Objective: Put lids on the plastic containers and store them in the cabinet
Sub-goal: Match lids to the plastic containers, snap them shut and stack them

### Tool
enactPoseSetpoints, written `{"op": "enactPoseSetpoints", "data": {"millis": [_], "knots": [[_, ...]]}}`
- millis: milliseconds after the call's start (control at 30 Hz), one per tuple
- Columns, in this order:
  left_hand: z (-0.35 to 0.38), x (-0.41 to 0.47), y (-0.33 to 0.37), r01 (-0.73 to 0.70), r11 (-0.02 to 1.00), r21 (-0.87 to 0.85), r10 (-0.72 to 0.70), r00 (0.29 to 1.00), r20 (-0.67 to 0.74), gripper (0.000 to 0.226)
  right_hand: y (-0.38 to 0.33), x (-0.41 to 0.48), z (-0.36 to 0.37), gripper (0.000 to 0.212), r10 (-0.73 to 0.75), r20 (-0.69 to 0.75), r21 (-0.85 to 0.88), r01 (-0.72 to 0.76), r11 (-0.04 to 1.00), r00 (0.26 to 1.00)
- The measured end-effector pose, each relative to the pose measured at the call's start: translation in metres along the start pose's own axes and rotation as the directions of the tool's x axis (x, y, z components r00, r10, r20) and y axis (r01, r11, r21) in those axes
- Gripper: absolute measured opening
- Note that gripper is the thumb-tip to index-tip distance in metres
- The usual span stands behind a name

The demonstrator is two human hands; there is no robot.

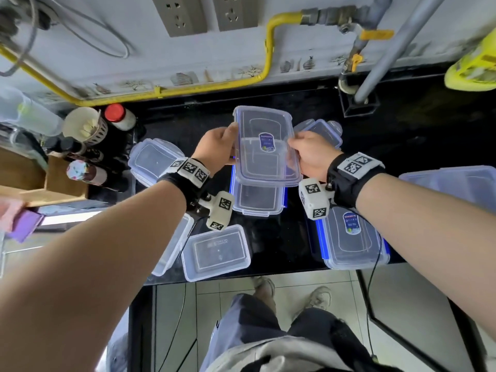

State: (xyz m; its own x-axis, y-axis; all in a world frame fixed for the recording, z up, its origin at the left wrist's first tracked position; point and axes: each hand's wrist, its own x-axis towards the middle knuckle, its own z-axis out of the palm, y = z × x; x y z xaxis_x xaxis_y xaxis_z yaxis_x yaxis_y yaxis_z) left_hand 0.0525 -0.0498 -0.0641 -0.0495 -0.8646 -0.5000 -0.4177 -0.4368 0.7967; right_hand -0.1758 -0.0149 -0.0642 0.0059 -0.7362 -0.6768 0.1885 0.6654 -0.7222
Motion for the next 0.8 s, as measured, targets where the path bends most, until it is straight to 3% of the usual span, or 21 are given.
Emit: {"op": "enactPoseSetpoints", "data": {"millis": [100, 200, 267, 667, 800], "knots": [[0.002, -0.003, -0.006, -0.013, 0.965, 0.263, 0.012, 1.0, 0.006, 0.048, 0.011, 0.003, 0.004, 0.014, -0.003, -0.024, -0.243, -0.003, 0.97, 1.0], [0.006, -0.004, -0.02, 0.02, 0.876, 0.482, -0.045, 0.998, 0.04, 0.05, 0.023, 0.008, 0.005, 0.031, 0.019, -0.081, -0.492, -0.056, 0.869, 0.997], [0.01, -0.003, -0.027, 0.008, 0.823, 0.567, -0.013, 1.0, 0.005, 0.05, 0.029, 0.009, 0.006, 0.029, 0.037, -0.096, -0.584, -0.087, 0.807, 0.995], [0.02, 0.004, -0.045, 0.081, 0.774, 0.628, -0.087, 0.996, -0.022, 0.047, 0.04, 0.014, 0.011, 0.039, -0.06, -0.16, -0.795, -0.093, 0.6, 0.985], [0.019, 0.008, -0.049, 0.06, 0.762, 0.645, -0.072, 0.997, -0.008, 0.046, 0.039, 0.016, 0.014, 0.036, -0.016, -0.172, -0.785, -0.127, 0.607, 0.985]]}}
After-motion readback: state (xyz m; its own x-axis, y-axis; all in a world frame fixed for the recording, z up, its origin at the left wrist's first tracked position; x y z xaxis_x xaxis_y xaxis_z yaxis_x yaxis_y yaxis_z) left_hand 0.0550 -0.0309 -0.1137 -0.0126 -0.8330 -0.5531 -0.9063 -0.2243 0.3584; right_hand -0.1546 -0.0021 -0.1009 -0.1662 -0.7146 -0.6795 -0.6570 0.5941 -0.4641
